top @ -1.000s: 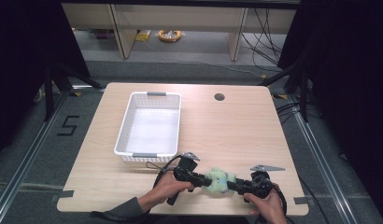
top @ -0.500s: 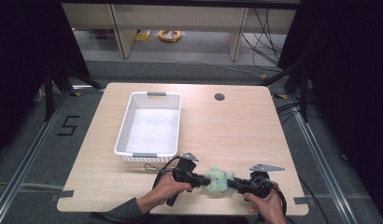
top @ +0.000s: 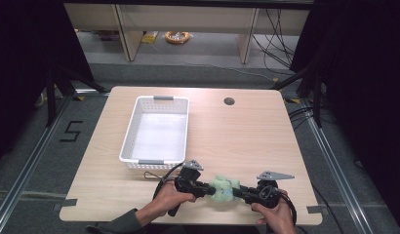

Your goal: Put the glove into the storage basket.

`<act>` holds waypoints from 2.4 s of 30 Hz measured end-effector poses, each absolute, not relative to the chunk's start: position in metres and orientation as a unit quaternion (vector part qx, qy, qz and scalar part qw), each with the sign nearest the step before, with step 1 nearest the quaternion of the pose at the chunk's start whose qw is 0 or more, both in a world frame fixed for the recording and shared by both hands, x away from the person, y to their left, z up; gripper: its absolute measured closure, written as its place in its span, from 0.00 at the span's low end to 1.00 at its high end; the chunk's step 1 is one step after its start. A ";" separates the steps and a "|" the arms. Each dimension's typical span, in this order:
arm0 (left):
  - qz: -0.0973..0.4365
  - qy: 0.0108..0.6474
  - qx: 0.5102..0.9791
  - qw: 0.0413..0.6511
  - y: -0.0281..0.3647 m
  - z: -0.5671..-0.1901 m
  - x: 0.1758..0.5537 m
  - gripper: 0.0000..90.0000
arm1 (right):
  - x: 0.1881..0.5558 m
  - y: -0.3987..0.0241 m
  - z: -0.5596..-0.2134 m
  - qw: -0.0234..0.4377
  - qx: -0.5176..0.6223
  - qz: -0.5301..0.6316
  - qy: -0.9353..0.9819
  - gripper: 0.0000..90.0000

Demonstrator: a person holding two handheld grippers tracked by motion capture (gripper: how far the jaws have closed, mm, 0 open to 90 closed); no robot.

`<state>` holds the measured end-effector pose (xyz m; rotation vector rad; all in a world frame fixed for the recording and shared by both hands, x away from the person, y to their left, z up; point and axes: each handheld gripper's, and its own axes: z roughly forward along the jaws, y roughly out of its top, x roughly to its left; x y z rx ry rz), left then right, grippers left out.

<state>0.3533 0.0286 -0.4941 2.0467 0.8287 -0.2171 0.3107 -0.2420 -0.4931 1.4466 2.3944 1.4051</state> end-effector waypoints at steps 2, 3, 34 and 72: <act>-0.085 0.327 0.828 0.447 0.031 -0.494 0.354 0.88 | 0.308 -0.238 -0.490 -0.006 0.468 0.448 0.762 0.82; -0.090 0.330 0.826 0.448 0.033 -0.492 0.353 0.88 | 0.308 -0.237 -0.489 -0.008 0.466 0.451 0.761 0.82; -0.062 0.333 0.820 0.462 0.073 -0.453 0.355 0.87 | 0.319 -0.204 -0.457 -0.001 0.422 0.473 0.774 0.82; -0.040 0.392 0.794 0.463 0.153 -0.392 0.398 0.86 | 0.383 -0.129 -0.391 -0.014 0.373 0.471 0.799 0.82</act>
